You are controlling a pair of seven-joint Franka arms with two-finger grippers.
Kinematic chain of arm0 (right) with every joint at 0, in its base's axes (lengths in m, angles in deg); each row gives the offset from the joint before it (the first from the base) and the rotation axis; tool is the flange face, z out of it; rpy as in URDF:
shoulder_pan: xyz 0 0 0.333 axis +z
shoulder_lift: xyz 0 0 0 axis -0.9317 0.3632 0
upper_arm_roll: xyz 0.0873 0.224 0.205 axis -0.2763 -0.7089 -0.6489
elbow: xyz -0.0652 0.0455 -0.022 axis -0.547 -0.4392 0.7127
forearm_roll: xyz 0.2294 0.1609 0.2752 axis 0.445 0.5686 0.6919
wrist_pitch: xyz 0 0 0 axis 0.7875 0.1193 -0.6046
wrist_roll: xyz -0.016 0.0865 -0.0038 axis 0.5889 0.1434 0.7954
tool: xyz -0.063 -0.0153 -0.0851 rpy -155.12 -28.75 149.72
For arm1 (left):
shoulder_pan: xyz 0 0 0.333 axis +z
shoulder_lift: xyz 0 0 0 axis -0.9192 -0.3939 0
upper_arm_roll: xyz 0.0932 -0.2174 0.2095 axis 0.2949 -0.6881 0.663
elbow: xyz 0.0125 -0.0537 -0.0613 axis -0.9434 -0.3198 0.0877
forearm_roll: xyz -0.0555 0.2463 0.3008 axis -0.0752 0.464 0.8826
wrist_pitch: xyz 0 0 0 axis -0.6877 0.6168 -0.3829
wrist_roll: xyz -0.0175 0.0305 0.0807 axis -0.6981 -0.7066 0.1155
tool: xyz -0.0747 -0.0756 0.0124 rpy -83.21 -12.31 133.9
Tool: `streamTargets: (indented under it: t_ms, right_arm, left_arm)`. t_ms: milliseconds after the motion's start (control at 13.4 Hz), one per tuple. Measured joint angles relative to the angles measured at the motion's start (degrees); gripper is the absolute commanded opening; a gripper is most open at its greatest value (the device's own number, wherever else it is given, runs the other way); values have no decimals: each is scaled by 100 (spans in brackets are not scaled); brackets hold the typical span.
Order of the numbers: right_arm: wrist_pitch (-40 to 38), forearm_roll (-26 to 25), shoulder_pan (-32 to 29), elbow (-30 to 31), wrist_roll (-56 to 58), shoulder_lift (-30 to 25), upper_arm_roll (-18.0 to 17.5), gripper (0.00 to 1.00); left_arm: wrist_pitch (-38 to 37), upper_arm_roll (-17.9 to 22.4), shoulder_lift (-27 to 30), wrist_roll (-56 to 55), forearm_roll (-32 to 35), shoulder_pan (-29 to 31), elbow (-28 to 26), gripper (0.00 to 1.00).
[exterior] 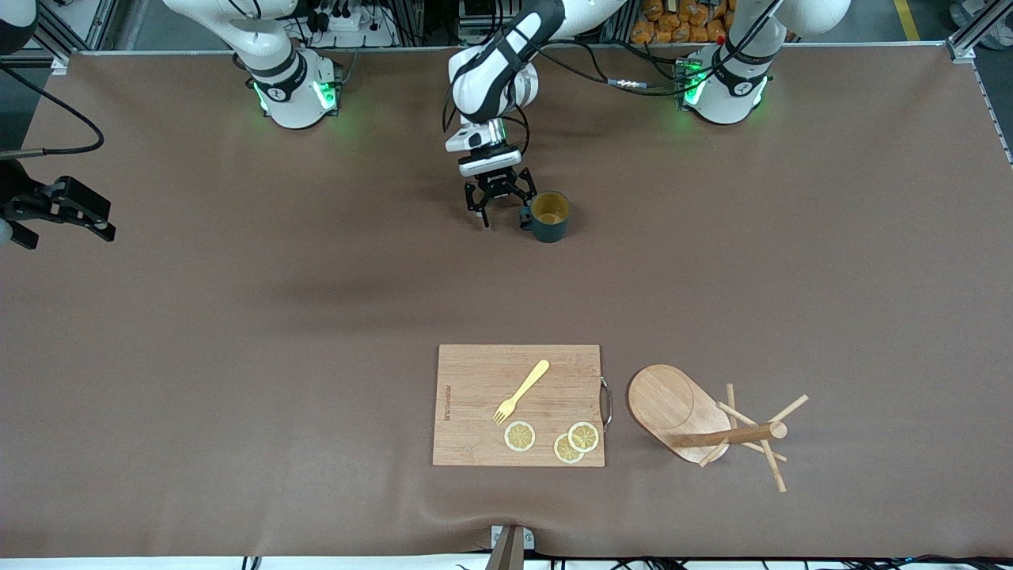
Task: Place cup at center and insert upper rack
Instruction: 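Lower the left gripper and grasp the teal mug's handle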
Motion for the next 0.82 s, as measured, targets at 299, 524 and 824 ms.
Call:
streamTargets:
  t_ms: [299, 524, 824]
  right_arm:
    - [-3, 0, 0, 0, -1, 0, 1, 100]
    - [-3, 0, -1, 0, -2, 0, 3, 100]
    - [-8, 0, -2, 0, -3, 0, 4, 100]
  left_arm:
    - [-72, 25, -206, 0, 153, 1, 157, 100]
    - [-94, 72, -365, -94, 249, 2, 190, 51]
    - [-190, 127, -413, -550, 271, 9, 223, 0]
